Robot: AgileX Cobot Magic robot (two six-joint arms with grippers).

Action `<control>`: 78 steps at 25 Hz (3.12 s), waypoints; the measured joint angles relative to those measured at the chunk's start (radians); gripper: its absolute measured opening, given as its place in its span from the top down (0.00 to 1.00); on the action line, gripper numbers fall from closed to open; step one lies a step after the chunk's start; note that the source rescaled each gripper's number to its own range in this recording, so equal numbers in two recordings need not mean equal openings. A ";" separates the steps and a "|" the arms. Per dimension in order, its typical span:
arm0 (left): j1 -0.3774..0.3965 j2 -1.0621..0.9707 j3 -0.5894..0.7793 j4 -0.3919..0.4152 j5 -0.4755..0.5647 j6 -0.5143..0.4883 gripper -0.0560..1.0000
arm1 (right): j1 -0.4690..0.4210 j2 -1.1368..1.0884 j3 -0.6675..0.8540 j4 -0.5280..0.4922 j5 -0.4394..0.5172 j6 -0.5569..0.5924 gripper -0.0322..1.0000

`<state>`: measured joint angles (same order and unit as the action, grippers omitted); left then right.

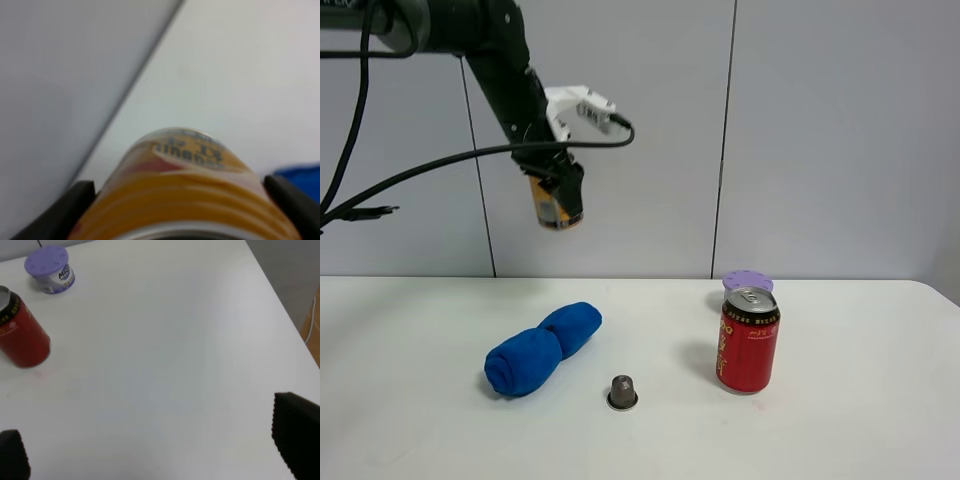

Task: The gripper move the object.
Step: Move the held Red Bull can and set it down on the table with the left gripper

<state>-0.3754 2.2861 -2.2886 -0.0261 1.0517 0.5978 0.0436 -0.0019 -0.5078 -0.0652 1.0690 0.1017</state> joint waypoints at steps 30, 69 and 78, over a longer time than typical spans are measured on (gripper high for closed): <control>-0.250 0.267 -0.092 -0.098 -0.195 -0.012 0.94 | 0.000 0.000 0.000 0.000 0.000 0.001 0.00; -0.223 0.342 -0.092 -0.161 -0.257 0.121 0.94 | 0.000 0.000 0.000 0.000 0.000 0.001 0.00; -0.223 0.345 -0.049 -0.162 -0.276 0.124 0.91 | 0.000 0.000 0.000 0.000 0.000 0.001 0.00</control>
<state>-0.5981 2.6309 -2.3379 -0.1876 0.7761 0.7220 0.0436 -0.0019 -0.5078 -0.0652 1.0690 0.1024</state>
